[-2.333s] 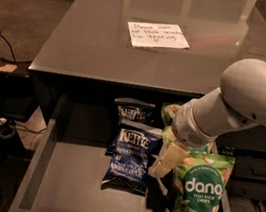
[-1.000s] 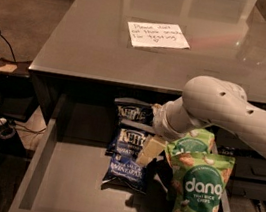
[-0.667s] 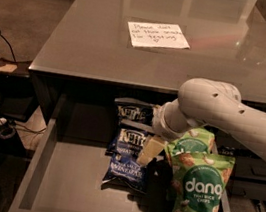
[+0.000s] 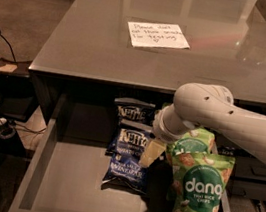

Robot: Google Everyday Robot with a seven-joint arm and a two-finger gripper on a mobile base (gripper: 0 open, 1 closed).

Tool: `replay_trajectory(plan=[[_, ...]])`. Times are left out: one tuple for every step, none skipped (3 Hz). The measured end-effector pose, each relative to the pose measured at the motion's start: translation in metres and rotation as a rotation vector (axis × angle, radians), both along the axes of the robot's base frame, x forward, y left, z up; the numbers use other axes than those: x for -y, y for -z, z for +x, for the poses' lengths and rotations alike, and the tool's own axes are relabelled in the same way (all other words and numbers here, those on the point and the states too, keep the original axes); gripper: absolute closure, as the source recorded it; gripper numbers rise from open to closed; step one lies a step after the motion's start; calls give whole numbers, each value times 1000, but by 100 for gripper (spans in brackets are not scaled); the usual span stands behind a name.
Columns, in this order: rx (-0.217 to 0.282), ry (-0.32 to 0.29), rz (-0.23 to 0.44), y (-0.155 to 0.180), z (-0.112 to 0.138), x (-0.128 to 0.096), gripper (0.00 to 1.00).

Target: Pick blue chip bag from top drawer and place on counter

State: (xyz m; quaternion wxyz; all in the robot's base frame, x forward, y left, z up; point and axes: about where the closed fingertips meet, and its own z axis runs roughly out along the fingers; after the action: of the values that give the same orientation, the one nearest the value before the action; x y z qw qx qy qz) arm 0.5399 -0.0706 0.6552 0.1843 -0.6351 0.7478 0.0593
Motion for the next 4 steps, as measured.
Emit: replay_trajectory(plan=[[-15, 10, -10, 8, 1, 3, 19], [-28, 14, -6, 11, 0, 3, 41], [-63, 20, 12, 7, -3, -5, 65], [-90, 9, 39, -6, -9, -15, 88]])
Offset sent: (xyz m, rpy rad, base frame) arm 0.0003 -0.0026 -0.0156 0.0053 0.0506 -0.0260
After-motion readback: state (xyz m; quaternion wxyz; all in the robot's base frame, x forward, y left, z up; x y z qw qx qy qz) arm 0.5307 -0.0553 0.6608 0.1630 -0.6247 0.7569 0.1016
